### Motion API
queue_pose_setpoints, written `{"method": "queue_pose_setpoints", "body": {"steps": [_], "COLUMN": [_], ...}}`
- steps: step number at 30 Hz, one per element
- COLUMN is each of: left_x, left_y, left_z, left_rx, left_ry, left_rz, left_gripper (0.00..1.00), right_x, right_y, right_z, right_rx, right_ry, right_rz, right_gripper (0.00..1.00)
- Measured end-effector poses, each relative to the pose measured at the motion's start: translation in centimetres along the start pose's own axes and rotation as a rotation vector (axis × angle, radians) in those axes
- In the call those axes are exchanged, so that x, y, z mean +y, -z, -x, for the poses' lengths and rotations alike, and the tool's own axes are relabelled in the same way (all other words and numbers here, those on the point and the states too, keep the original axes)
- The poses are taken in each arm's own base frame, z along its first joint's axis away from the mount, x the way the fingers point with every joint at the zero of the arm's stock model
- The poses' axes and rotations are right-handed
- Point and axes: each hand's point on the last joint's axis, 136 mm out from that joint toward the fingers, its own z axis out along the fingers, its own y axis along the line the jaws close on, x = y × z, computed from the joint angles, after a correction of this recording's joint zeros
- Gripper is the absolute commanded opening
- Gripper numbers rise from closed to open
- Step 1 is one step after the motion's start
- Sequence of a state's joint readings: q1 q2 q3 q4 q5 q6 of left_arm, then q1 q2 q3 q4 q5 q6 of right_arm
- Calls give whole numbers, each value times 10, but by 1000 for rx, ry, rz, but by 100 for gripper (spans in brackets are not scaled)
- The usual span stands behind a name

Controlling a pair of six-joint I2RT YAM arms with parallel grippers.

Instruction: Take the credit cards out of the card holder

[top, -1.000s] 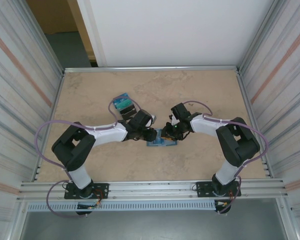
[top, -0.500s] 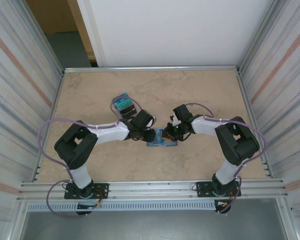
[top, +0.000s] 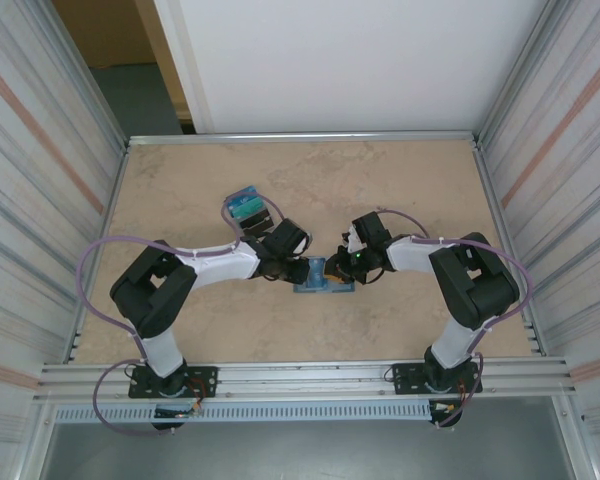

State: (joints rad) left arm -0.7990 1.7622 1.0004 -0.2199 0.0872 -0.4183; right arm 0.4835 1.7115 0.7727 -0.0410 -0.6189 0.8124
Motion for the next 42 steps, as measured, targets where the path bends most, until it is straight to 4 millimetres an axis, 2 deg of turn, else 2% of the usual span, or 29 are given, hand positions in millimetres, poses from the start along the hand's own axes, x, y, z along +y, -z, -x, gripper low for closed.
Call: {"method": "queue_pose_setpoints", "body": {"steps": [4,14,30,42], "left_x": [0,1,1,0], "left_y": [0,0,-1,-2], "left_z": [0,0,0,3], "left_rx": [0,0,5,2], "left_ry": [0,1,1,1], "left_rz": [3,4,7,5], "left_gripper": [17,15,14,12], "right_x": [3,1,0,-3], "right_y": [-1,-3,-2,0], "right_z": [0,0,5,7], "right_rx": [2,6,18,14], "right_ry": [-1,-5,-16,-26], "right_rz": [23,60,107,110], "right_gripper": [19,17,5,9]}}
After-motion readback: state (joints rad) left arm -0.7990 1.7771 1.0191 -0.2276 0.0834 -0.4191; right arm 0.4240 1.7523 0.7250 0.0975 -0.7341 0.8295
